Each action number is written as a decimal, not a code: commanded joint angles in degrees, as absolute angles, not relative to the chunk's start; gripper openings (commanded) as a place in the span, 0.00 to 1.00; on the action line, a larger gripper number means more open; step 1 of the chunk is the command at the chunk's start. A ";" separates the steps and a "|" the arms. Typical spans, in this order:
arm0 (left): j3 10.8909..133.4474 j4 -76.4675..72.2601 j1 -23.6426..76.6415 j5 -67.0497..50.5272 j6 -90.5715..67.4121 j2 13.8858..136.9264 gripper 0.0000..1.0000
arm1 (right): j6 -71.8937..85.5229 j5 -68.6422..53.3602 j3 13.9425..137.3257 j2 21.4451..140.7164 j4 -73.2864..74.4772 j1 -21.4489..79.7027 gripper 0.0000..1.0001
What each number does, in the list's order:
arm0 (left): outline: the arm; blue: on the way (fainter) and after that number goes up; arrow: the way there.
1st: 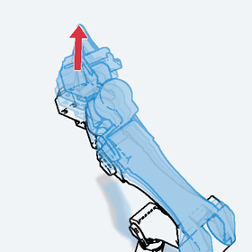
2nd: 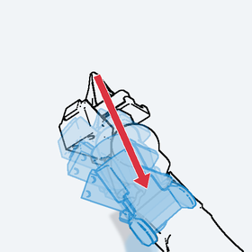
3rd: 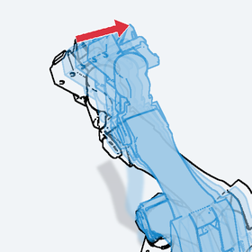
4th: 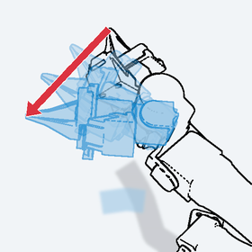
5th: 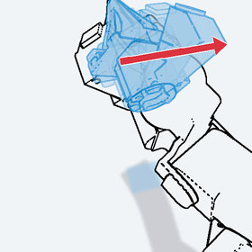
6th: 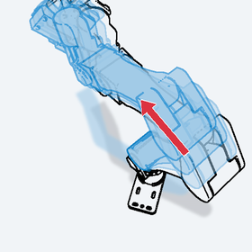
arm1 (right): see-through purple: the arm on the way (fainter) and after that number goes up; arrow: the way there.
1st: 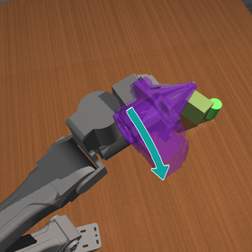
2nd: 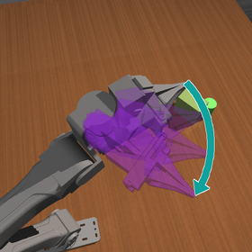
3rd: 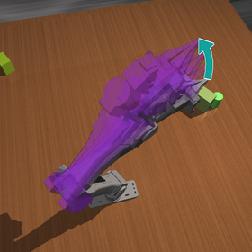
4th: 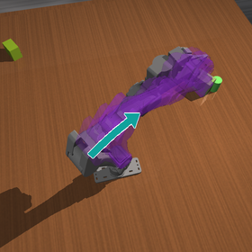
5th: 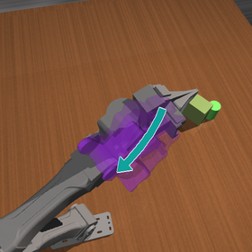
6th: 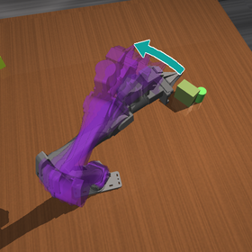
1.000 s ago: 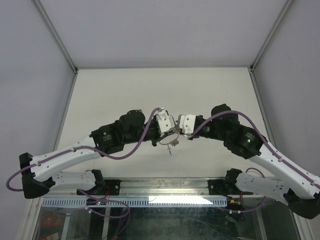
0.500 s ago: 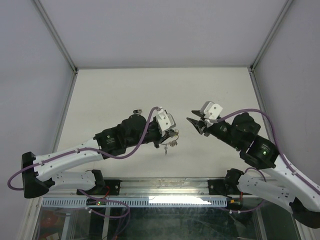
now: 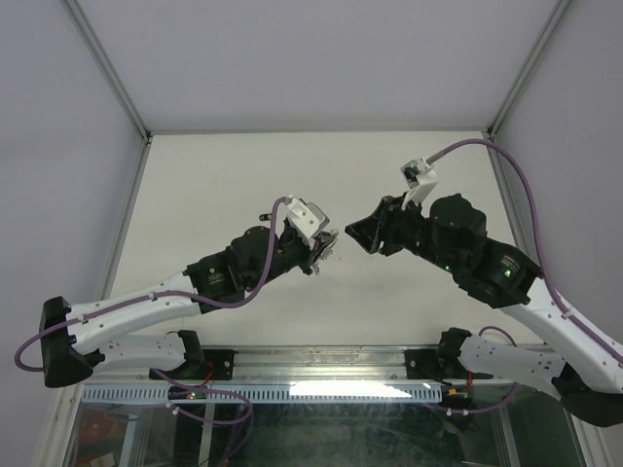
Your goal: Put the keys on the keyring
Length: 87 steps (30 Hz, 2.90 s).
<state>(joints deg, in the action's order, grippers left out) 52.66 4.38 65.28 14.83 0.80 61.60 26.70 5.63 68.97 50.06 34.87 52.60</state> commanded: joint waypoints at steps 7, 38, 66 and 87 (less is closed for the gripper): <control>52.31 -3.84 65.56 17.17 -0.97 59.03 0.00 | 43.73 6.67 62.41 52.74 23.38 52.39 0.43; 52.71 -3.14 65.57 14.18 -0.02 59.08 0.00 | 45.53 6.82 55.71 51.44 11.29 51.91 0.20; 48.37 0.25 65.57 11.46 -0.14 56.94 0.57 | 43.28 11.97 58.93 48.62 15.54 51.83 0.00; 48.81 0.04 65.52 13.55 0.83 59.63 0.00 | 41.04 15.49 58.27 46.67 16.81 51.86 0.00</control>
